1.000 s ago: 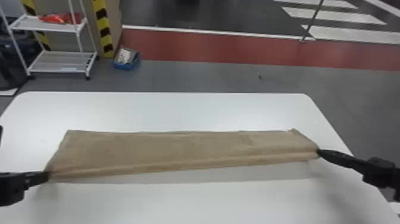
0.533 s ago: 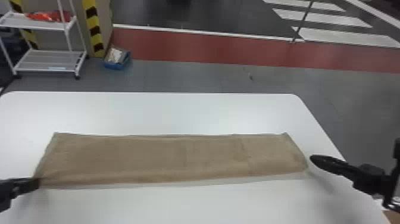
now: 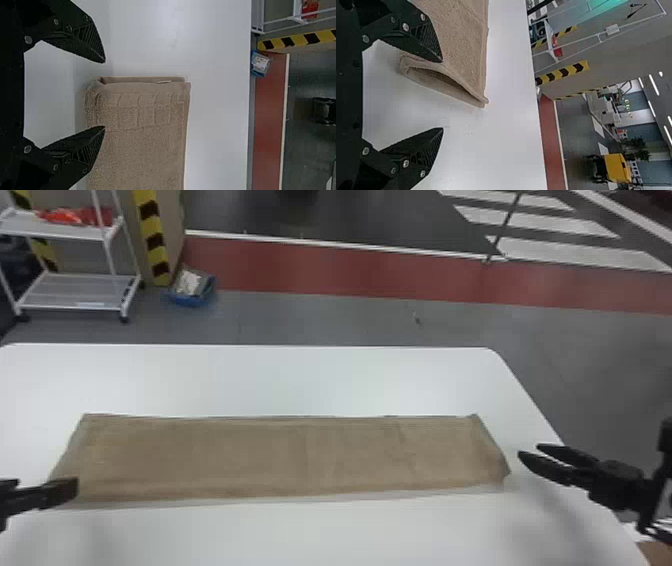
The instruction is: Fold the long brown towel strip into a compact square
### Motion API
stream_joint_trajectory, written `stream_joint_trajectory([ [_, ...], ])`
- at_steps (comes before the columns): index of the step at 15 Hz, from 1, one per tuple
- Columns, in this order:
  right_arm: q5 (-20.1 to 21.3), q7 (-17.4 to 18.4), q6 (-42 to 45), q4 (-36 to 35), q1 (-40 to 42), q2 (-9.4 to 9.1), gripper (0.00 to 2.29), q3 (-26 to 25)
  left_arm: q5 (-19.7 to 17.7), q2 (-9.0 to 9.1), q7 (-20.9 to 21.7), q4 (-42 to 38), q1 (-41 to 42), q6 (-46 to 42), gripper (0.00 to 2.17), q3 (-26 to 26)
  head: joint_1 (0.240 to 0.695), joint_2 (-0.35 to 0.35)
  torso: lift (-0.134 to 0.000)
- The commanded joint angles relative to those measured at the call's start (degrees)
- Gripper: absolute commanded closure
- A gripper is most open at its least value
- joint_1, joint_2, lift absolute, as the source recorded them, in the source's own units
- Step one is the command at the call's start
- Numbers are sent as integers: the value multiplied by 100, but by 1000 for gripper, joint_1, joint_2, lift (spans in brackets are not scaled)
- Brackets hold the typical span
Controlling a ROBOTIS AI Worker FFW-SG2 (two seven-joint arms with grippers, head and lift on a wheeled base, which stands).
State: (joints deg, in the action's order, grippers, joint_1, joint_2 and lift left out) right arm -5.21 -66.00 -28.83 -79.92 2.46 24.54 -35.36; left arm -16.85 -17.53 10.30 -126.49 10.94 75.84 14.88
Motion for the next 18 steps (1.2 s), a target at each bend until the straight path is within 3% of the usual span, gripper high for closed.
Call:
stream_joint_trajectory([
  [1,2,-1,-31,-32,-9,-46,43,-6,23,4,-55,151,-127,-276,70,-64,695,-199,-124],
  [4,2,8,-189,-155,-26,-81,53,-15,41,4,-178,783,-488,-908,87,-257,695,-183,-124],
  [9,20,-1,-224,-199,-26,-81,60,-103,111,-5,-310,1038,-576,-1049,333,-459,695,-177,-124],
  [15,11,17,-119,-164,-26,-81,63,-94,261,-31,-301,1460,-795,-1119,336,-626,695,-182,-124],
  [18,11,17,-101,-164,-35,-81,63,-94,349,-49,-292,1610,-918,-1137,599,-705,695,-180,-124],
])
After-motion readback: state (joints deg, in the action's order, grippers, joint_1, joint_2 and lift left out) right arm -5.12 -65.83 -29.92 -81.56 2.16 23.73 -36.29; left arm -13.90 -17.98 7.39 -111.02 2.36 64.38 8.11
